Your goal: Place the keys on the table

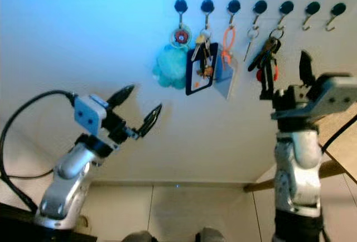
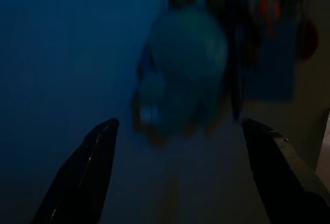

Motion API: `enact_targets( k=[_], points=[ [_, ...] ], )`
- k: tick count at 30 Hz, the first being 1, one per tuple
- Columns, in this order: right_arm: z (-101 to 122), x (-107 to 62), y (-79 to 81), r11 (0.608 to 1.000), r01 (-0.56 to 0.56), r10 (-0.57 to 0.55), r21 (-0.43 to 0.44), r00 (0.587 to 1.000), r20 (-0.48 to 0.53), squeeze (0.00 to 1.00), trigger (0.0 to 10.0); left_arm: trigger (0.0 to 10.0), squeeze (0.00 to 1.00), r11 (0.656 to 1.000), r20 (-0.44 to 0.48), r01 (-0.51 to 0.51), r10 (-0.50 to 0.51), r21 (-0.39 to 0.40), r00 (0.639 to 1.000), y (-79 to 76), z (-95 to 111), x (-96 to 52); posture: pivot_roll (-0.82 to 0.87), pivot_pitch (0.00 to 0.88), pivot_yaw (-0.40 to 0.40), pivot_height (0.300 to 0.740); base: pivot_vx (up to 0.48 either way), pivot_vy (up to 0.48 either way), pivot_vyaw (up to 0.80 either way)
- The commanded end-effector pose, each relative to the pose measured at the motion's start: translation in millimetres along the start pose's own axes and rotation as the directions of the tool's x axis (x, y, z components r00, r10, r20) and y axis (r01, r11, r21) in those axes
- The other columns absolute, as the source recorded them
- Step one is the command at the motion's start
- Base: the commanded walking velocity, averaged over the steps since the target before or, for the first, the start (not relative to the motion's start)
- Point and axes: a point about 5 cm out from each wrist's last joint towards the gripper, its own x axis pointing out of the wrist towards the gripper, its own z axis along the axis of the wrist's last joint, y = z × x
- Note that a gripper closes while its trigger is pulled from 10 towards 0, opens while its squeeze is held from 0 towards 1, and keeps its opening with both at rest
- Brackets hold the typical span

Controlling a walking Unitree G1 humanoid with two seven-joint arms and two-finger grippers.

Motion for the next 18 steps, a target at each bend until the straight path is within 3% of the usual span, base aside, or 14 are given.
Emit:
enact_targets(
  k=[1,7,18],
  points=[
    [6,1.5,-2.8,1.000,-0.006,0.006,0.007,1.000,0.007,0.00,10.0,10.0,0.00,0.999,0.005,0.039,-0.039,-0.030,0.999,-6.9,3,2.7,0.01,0.117,-0.018,0.740,0.000,0.000,0.00],
    [14,9.9,-7.7,0.997,-0.071,0.071,-0.010,0.997,-0.017,0.00,10.0,10.0,0.00,0.991,0.019,0.122,-0.122,-0.046,0.992,-18.8,13,7.4,0.01,0.121,-0.018,0.740,0.000,0.000,0.00],
    [12,11.7,-21.3,0.994,-0.099,0.095,-0.034,0.989,-0.110,0.00,10.0,10.0,0.00,0.988,-0.006,0.147,-0.147,-0.050,0.989,-22.5,15,6.4,0.01,0.122,-0.023,0.740,0.000,0.000,0.00]
  ],
)
